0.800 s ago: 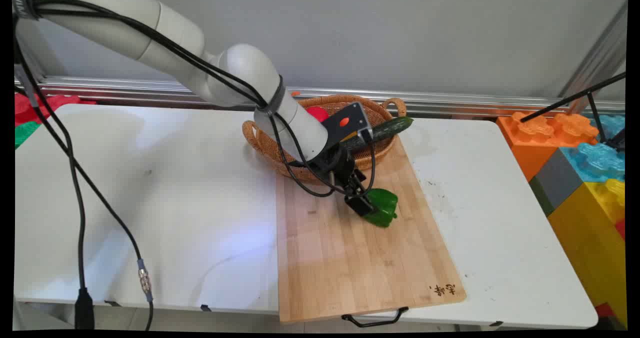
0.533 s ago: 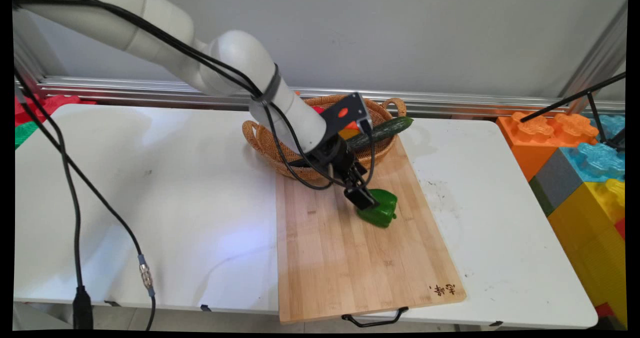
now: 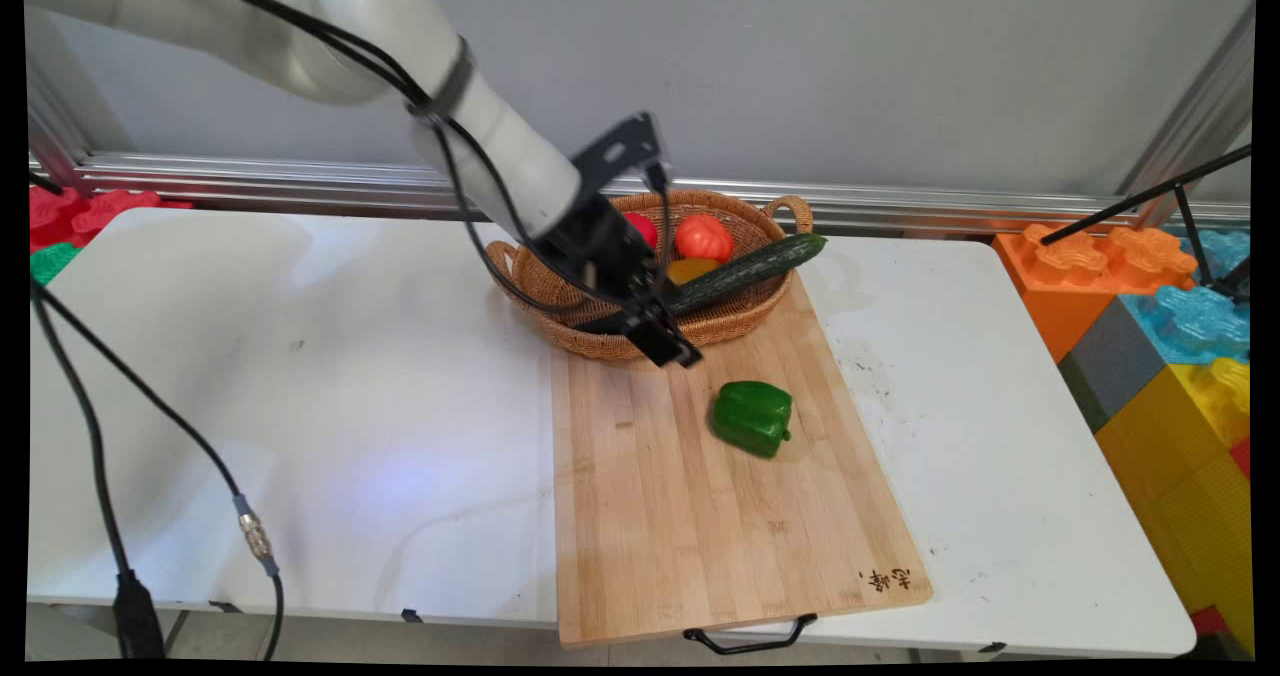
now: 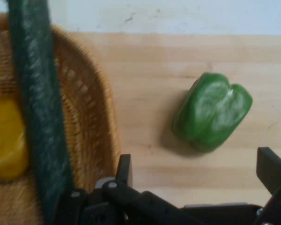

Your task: Pick up the cucumber from the vegetable basket

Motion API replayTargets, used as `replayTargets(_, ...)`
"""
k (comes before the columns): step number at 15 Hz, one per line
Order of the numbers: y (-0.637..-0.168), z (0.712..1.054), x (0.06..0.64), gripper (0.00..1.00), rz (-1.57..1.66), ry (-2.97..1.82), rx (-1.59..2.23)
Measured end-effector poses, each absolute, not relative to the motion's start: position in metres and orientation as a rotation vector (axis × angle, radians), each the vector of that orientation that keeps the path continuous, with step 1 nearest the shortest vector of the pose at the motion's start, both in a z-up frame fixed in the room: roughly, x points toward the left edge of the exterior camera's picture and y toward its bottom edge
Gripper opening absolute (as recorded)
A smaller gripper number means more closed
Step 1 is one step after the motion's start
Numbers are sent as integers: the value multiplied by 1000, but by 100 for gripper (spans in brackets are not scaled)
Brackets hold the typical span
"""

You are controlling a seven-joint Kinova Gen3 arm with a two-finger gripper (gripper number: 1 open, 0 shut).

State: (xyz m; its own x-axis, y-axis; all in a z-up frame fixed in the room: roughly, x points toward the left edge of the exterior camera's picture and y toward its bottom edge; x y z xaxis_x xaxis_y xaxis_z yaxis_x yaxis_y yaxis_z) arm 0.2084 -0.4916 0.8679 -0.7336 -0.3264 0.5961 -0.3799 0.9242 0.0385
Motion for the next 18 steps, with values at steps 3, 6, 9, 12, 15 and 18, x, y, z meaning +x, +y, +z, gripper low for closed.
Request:
replayTargets(3,-502,881,242,100,122,-2461,542)
replayTargets(6,-515,888,275,100,147,-2461,592)
replayTargets(9,-528,889,298,100,174,-2454,633)
replayTargets(12,-541,884,311,100,185,-2436,670)
replayTargets(15,-556,869,312,100,162,-2419,706)
replayTargets(18,-573,847,301,100,112,-2412,735)
